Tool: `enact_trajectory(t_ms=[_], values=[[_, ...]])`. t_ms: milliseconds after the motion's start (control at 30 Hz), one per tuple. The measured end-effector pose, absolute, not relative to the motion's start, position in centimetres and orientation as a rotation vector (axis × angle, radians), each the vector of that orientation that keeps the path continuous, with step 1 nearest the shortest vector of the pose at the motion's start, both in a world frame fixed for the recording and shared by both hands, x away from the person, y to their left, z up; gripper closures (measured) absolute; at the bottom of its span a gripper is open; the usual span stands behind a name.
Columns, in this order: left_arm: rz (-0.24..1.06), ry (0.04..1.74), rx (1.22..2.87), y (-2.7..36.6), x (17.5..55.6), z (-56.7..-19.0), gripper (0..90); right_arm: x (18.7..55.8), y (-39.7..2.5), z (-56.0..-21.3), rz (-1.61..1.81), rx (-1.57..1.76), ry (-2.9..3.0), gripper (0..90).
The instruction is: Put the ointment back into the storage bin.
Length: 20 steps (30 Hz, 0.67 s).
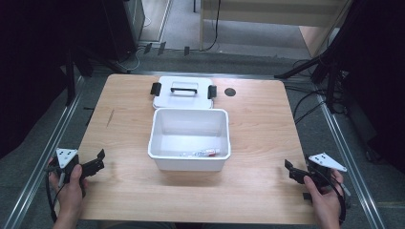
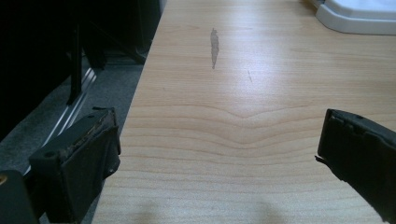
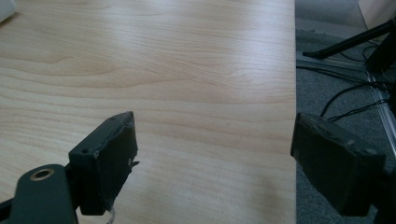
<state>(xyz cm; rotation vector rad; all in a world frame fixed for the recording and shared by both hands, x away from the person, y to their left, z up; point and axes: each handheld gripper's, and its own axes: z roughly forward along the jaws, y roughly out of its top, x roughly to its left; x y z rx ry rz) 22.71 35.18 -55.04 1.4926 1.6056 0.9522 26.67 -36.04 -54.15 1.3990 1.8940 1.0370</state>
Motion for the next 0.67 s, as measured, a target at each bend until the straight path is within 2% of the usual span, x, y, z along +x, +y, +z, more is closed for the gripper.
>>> enact_trajectory(t_ms=[367, 667], values=[[0.956, 1.605, 1.493, 35.2, 22.7, -55.0, 0.0, 24.6, -36.4, -54.4, 1.059, 1.421, 1.856, 15.0], [0.949, 1.606, 1.504, 35.2, 22.7, -55.0, 0.0, 24.4, -36.5, -54.0, 1.078, 1.436, 1.841, 15.1]])
